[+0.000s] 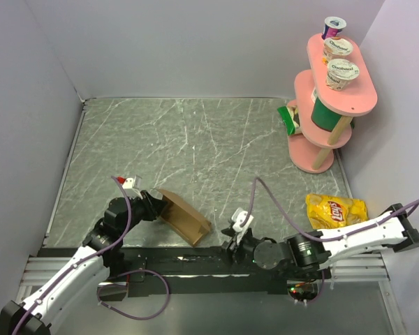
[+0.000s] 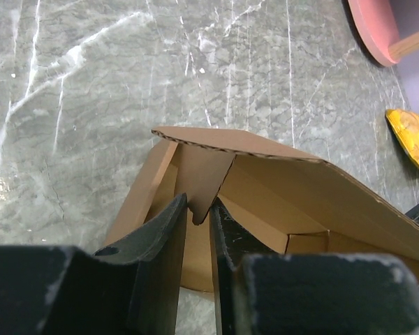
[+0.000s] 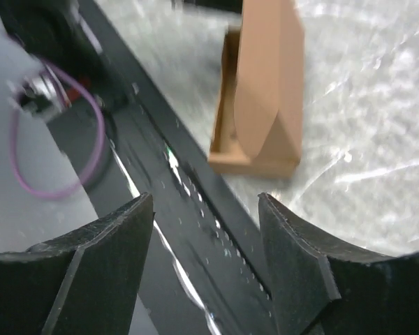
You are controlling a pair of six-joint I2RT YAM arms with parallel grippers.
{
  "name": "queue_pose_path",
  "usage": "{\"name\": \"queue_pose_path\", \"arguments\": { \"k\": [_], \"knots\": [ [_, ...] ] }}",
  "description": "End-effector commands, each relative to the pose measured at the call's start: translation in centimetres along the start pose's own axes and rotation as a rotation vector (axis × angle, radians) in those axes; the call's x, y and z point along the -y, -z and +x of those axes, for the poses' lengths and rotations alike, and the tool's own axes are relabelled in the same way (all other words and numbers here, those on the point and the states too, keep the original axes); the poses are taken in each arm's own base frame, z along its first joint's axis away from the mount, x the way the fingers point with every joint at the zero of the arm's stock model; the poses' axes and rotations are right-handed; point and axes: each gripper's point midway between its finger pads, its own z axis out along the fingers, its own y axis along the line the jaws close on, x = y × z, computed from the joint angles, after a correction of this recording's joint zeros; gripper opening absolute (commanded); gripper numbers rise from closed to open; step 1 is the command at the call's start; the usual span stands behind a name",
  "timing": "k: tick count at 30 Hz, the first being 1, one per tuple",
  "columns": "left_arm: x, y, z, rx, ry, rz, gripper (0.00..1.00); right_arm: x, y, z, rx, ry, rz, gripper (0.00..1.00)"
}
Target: Fold the paper box
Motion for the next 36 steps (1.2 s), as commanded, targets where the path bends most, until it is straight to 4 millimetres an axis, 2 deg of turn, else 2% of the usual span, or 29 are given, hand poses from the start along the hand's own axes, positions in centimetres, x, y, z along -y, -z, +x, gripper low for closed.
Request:
{"name": "queue_pose_path", "arguments": {
  "k": [1,2,3,4,7,8,9,12,14,15,16,19,25,27,28,29,30,32,36],
  "knots": [
    [1.1,0.1,-1.6,0.038,-0.019,0.017,0.25,0.7,0.2,-7.5,0.174,-0.084,0.057,0.67],
    [1.2,0.1,-1.7,0.042,-0.02,0.019,0.25,0.8,-0.3,-8.0,0.161,-0.108,0.064,0.67],
    [1.1,0.1,-1.7,0.041,-0.019,0.016,0.25,1.0,-0.8,-9.4,0.16,-0.149,0.064,0.65],
    [1.1,0.1,-1.6,0.039,-0.019,0.015,0.25,2.1,-2.0,-8.7,0.108,-0.163,0.103,0.62],
    [1.1,0.1,-1.6,0.038,-0.019,0.014,0.25,2.3,-3.9,-9.3,0.119,-0.201,0.088,0.57],
    [1.1,0.1,-1.6,0.039,-0.018,0.015,0.25,3.4,-4.6,-9.7,0.131,-0.216,0.117,0.55],
    [1.1,0.1,-1.7,0.04,-0.018,0.013,0.25,3.6,-5.0,-10.1,0.138,-0.22,0.121,0.54],
    [1.0,0.1,-1.7,0.038,-0.01,0.003,0.26,4.1,-6.9,-10.2,0.111,-0.197,0.144,0.52],
    [1.0,0.3,-1.8,0.034,0.003,-0.006,0.27,3.8,-8.6,-8.9,0.059,-0.156,0.152,0.51],
    [1.2,0.4,-1.9,0.034,0.009,-0.006,0.33,3.7,-9.0,-9.0,0.05,-0.152,0.156,0.5],
    [1.2,0.5,-2.1,0.035,0.016,-0.01,0.34,3.6,-9.9,-8.0,0.015,-0.138,0.166,0.5],
    [1.4,1.0,-2.2,0.034,0.065,-0.021,0.41,3.7,-11.1,-6.8,-0.027,-0.128,0.197,0.49],
    [1.7,1.5,-0.8,-0.033,0.178,-0.034,0.58,4.1,-12.7,-4.2,-0.085,-0.129,0.247,0.48],
    [2.0,1.9,-1.0,-0.025,0.211,-0.029,0.55,4.2,-13.0,-3.8,-0.096,-0.135,0.259,0.48],
    [1.4,2.2,-1.1,-0.01,0.227,-0.059,0.53,4.2,-13.1,-3.6,-0.105,-0.137,0.265,0.48],
    [1.3,2.2,-0.9,-0.009,0.253,-0.068,0.52,4.2,-13.1,-3.7,-0.101,-0.143,0.265,0.48],
    [0.7,2.2,-1.0,0.008,0.262,-0.094,0.57,4.3,-13.0,-3.9,-0.096,-0.141,0.266,0.48],
    [-0.4,2.3,-0.9,0.031,0.279,-0.145,0.6,4.5,-12.7,-4.4,-0.079,-0.135,0.275,0.48],
    [0.8,2.1,-1.9,0.073,0.244,-0.06,0.56,5.1,-12.1,-5.4,-0.054,-0.132,0.294,0.49]
  ]
}}
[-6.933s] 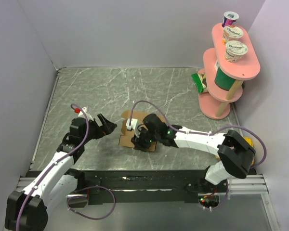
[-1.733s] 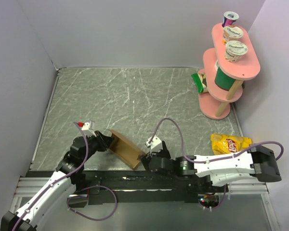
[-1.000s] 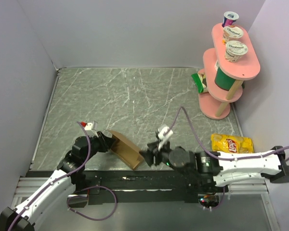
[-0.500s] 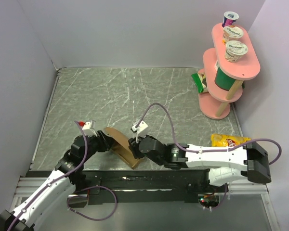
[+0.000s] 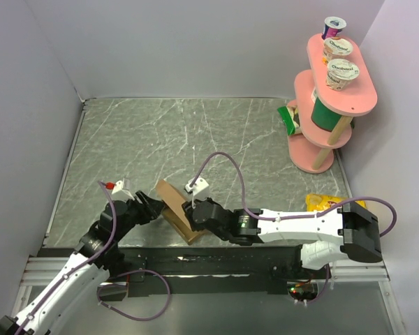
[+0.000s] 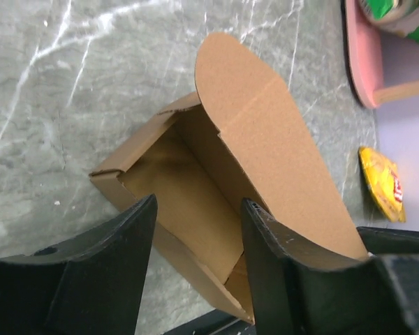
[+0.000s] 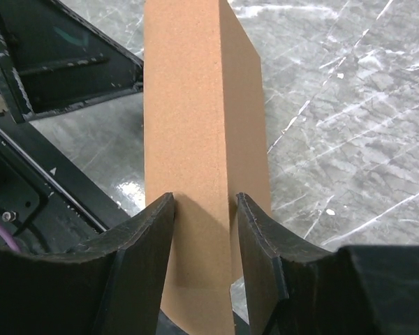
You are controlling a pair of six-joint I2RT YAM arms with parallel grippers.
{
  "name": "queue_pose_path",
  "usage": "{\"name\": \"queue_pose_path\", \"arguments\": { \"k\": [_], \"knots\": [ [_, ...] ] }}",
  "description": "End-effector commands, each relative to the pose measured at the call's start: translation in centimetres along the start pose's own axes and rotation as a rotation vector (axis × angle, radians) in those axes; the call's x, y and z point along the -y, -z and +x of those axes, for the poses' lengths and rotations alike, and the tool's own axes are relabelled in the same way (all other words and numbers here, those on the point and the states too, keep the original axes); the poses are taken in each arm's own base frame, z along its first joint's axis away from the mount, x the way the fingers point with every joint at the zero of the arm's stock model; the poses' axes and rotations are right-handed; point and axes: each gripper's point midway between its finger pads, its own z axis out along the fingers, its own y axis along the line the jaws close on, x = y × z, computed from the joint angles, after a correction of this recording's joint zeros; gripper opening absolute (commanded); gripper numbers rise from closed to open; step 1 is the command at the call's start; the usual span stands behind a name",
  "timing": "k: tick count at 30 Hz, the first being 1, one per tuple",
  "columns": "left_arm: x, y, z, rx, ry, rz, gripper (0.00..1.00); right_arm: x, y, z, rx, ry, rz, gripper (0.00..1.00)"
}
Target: Fold the paper box
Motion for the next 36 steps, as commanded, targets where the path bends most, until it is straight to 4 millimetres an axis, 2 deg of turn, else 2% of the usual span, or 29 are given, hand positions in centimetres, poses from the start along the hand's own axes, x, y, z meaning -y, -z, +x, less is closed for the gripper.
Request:
{"name": "queue_pose_path", "arguments": {
  "k": [1,4,7,8,10,11,13,14,16,17,18,19,21,22,24,25,26,27,28,29,30,33,36],
  "knots": [
    [1.8,0.2,-1.4,0.059,0.004,0.082,0.56,0.5,1.2,-3.6,0.09,-0.047,0.02,0.49],
    [3.7,0.9,-2.3,0.085,-0.066,0.164,0.55,1.2,1.8,-4.6,0.111,-0.077,0.019,0.52],
    [3.0,1.2,-3.1,0.117,-0.036,0.105,0.51,2.5,2.8,-5.9,0.137,-0.115,0.011,0.58],
    [2.6,1.2,-3.0,0.118,-0.026,0.09,0.5,3.0,3.0,-5.9,0.141,-0.119,0.01,0.65],
    [2.7,1.4,-3.2,0.124,-0.013,0.089,0.55,4.4,4.4,-6.9,0.176,-0.149,0.001,0.7],
    [2.9,1.6,-3.5,0.134,-0.012,0.096,0.58,5.1,4.7,-6.5,0.173,-0.142,-0.002,0.77],
    [4.5,2.6,-4.8,0.182,-0.018,0.157,0.6,6.6,5.8,-6.5,0.183,-0.149,0.001,0.83],
    [5.0,3.1,-5.4,0.205,-0.02,0.174,0.64,7.4,5.8,-5.1,0.16,-0.144,0.015,0.87],
    [5.6,4.0,-6.9,0.262,-0.025,0.173,0.66,8.9,6.4,-4.3,0.159,-0.156,0.012,0.87],
    [5.6,4.1,-7.4,0.277,-0.032,0.167,0.68,9.5,6.0,-2.1,0.121,-0.143,0.015,0.87],
    [5.6,3.8,-7.7,0.286,-0.048,0.152,0.69,9.8,6.3,-2.0,0.144,-0.137,-0.003,0.86],
    [5.3,3.6,-8.3,0.306,-0.05,0.126,0.69,10.2,5.8,0.5,0.103,-0.115,-0.017,0.83],
    [4.7,2.4,-8.4,0.297,-0.072,0.068,0.68,9.9,5.7,1.7,0.104,-0.071,-0.065,0.81],
    [5.6,2.4,-9.7,0.337,-0.076,0.084,0.67,9.0,5.4,2.6,0.103,-0.05,-0.122,0.81],
    [5.7,1.3,-10.6,0.338,-0.115,0.056,0.67,8.7,4.8,3.1,0.121,-0.012,-0.152,0.8],
    [7.1,1.5,-12.6,0.383,-0.123,0.098,0.68,8.2,4.4,2.9,0.162,-0.001,-0.183,0.79],
    [7.3,1.1,-12.9,0.366,-0.136,0.104,0.68,7.7,4.0,3.3,0.166,0.018,-0.207,0.8],
    [7.8,0.3,-14.1,0.365,-0.145,0.118,0.68,7.6,3.7,3.4,0.18,0.048,-0.218,0.79],
    [6.9,0.2,-16.7,0.422,-0.125,0.1,0.68,7.7,3.4,3.9,0.194,0.066,-0.224,0.8],
    [7.8,-0.2,-16.3,0.353,-0.134,0.178,0.68,7.2,3.0,3.4,0.234,0.073,-0.24,0.81],
    [6.3,-0.9,-17.9,0.357,-0.101,0.142,0.67,7.2,2.8,3.3,0.243,0.102,-0.241,0.84],
    [6.2,-2.3,-18.5,0.286,-0.118,0.165,0.69,6.1,2.4,2.6,0.267,0.158,-0.286,0.86],
    [6.4,-3.8,-17.1,0.171,-0.107,0.214,0.69,5.0,2.4,1.7,0.337,0.219,-0.324,0.87]
  ]
}}
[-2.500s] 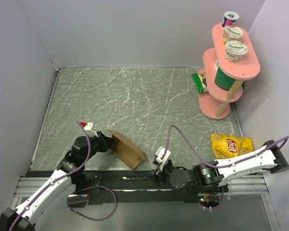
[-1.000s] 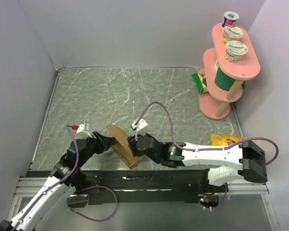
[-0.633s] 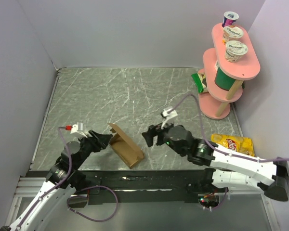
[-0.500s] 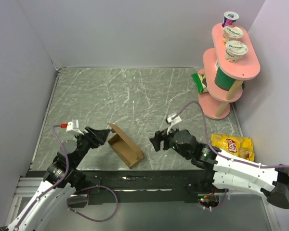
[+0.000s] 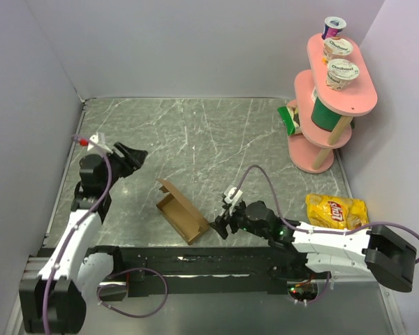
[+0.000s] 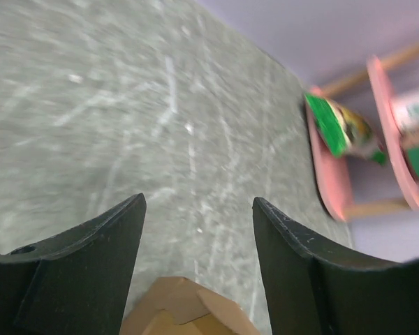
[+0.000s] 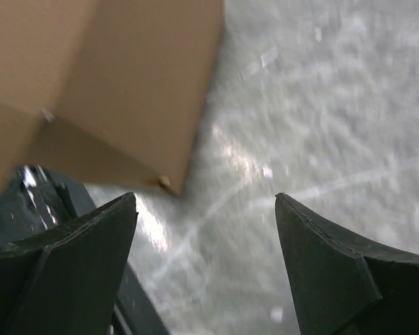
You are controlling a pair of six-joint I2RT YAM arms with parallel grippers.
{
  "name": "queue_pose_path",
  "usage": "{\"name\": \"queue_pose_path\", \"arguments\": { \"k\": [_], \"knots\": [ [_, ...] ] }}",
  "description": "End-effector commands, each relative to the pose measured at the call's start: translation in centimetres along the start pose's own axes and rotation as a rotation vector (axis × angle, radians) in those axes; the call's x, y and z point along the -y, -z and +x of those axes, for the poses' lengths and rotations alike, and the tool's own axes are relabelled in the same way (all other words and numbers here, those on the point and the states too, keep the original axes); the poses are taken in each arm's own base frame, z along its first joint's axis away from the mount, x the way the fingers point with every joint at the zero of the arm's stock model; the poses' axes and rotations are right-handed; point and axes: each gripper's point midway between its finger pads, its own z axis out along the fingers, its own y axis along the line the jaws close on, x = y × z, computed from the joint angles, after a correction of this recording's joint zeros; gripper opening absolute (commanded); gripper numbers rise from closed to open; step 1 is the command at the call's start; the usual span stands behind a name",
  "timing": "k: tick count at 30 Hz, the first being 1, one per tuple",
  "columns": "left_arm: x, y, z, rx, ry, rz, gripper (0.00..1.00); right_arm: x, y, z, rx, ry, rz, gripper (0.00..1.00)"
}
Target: Fold the paper box
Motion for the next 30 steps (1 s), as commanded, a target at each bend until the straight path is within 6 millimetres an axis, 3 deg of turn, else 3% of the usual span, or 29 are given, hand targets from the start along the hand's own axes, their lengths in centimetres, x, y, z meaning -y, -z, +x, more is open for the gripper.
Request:
{"name": "queue_pose_path", "arguments": {
  "k": [1,11,17,30],
  "knots": [
    [4.4,-0.6,0.7,-0.124,-0.041,0.245,0.69,-2.2,-0.6,-5.8,0.238,0.12,-0.094,0.87],
    [3.7,-0.9,4.6,-0.304,0.065,0.262,0.77,-3.6,-2.1,-4.7,0.228,0.171,-0.156,0.85],
    [2.4,-1.2,8.7,-0.438,0.105,0.223,0.78,-4.0,-2.7,-5.0,0.267,0.177,-0.12,0.83],
    [2.2,0.0,11.8,-0.537,0.137,0.23,0.76,-4.3,-4.4,-5.3,0.288,0.229,0.023,0.62]
  ]
}}
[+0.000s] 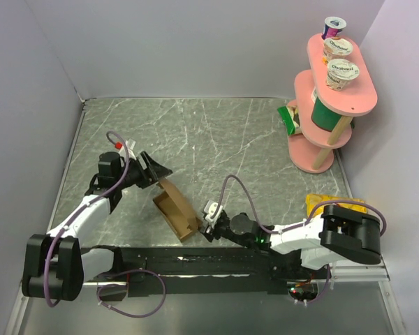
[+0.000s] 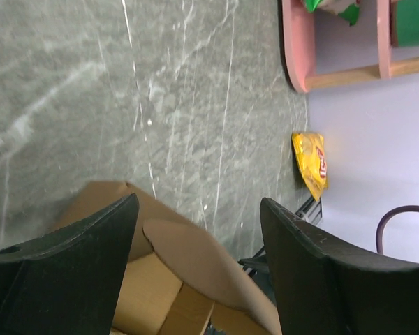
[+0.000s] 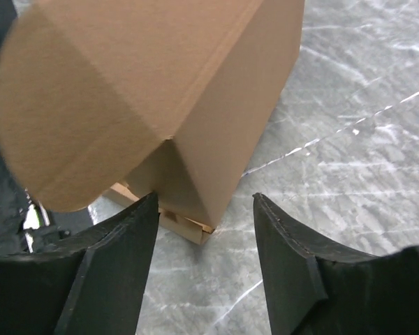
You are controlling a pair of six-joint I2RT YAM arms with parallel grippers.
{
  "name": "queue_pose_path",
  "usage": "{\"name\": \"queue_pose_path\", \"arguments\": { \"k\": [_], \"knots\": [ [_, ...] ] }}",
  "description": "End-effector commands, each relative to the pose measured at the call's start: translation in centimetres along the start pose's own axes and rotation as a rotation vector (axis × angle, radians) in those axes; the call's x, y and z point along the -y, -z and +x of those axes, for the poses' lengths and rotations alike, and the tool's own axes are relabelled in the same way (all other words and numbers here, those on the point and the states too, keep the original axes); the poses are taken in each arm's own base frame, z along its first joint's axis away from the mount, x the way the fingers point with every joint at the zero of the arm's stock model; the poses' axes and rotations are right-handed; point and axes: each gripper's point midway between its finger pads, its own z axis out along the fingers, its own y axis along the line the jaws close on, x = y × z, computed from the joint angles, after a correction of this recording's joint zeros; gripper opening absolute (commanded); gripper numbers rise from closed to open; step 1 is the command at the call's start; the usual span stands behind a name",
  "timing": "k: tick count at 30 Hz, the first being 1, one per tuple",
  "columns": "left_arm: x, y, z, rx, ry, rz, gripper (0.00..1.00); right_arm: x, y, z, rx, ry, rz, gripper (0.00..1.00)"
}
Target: Fold the paper box
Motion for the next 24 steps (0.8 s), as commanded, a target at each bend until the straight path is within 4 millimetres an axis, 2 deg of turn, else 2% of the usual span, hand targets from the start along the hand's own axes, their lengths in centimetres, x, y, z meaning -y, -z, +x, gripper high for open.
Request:
{"name": "queue_pose_path", "arguments": {
  "k": [1,9,13,17,21,24],
  "knots": [
    [0.3,0.1,1.7,-0.044,0.009,0.03,0.76,1.1,-0.7,-3.9,0.127,0.01,0.104,0.61],
    [-0.4,0.1,3.1,-0.052,0.041,0.024,0.75,0.9,-1.4,-4.1,0.119,0.053,0.142,0.56],
    [-1.7,-0.1,3.7,-0.062,0.045,-0.022,0.74,0.8,-1.9,-3.8,0.101,0.087,0.15,0.54],
    [-2.7,0.0,4.0,-0.058,0.045,-0.068,0.65,0.5,-2.2,-3.5,0.077,0.115,0.153,0.53],
    [-3.8,0.3,3.2,-0.007,0.024,-0.141,0.56,0.2,-1.8,-3.2,0.053,0.14,0.164,0.53],
    [-4.5,0.7,2.6,0.038,0.008,-0.191,0.53,-0.1,-1.5,-2.7,0.024,0.171,0.166,0.54]
  ]
}}
